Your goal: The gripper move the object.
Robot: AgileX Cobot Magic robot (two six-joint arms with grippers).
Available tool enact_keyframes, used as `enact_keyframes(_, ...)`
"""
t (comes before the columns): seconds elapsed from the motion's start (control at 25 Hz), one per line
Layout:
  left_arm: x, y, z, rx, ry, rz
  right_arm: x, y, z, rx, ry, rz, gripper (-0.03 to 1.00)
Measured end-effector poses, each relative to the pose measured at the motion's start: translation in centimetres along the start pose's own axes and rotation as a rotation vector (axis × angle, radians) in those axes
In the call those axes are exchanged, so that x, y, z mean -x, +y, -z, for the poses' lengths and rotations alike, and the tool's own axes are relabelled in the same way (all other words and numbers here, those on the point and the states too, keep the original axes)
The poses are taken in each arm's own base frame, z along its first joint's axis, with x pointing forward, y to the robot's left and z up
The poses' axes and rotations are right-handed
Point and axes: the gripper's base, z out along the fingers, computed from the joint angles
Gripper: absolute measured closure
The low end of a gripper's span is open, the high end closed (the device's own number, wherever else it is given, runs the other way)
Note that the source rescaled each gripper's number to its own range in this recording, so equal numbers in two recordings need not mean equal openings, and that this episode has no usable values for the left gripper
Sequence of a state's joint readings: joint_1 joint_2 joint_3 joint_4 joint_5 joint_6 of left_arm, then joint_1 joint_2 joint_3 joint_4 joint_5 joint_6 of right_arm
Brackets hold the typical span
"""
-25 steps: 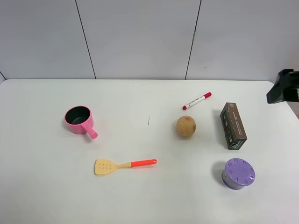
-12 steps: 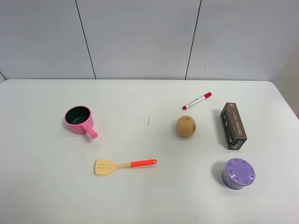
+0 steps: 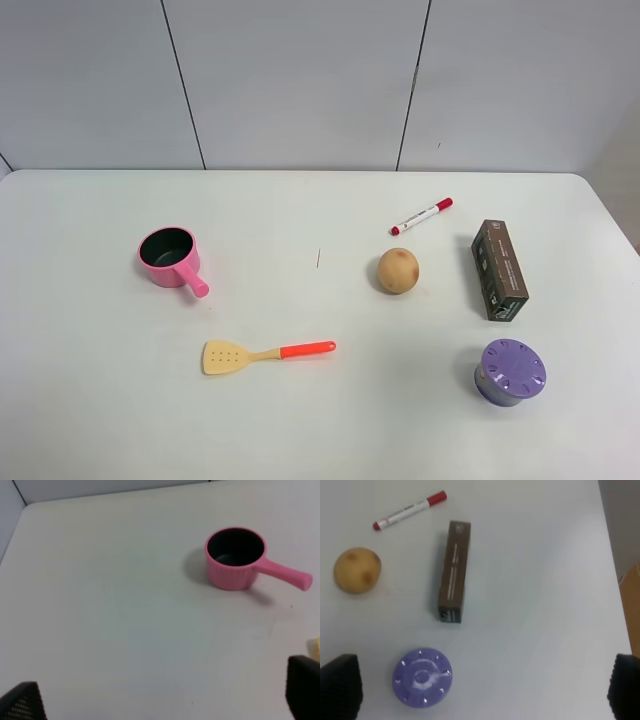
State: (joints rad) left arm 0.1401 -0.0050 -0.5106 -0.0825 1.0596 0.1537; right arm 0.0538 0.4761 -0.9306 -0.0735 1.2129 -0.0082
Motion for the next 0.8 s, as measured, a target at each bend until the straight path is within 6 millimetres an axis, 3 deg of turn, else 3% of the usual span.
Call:
enact_keyframes(0.2,0.0,0.0,0.0,0.000,0.000,0.000,-4.6,0.0,0.6,-0.010,-0.066,-0.009,-0.03)
enact_keyframes(0.44,0.0,0.0,0.0,0.000,0.000,0.000,-8.3,0.2,0.1,-0.014,-0.195,-0.012,-0.03)
enact_keyframes(0.8,0.0,0.0,0.0,0.000,0.000,0.000,-10.0,0.3,-0.2,-0.014,-0.247,-0.015,-0.03)
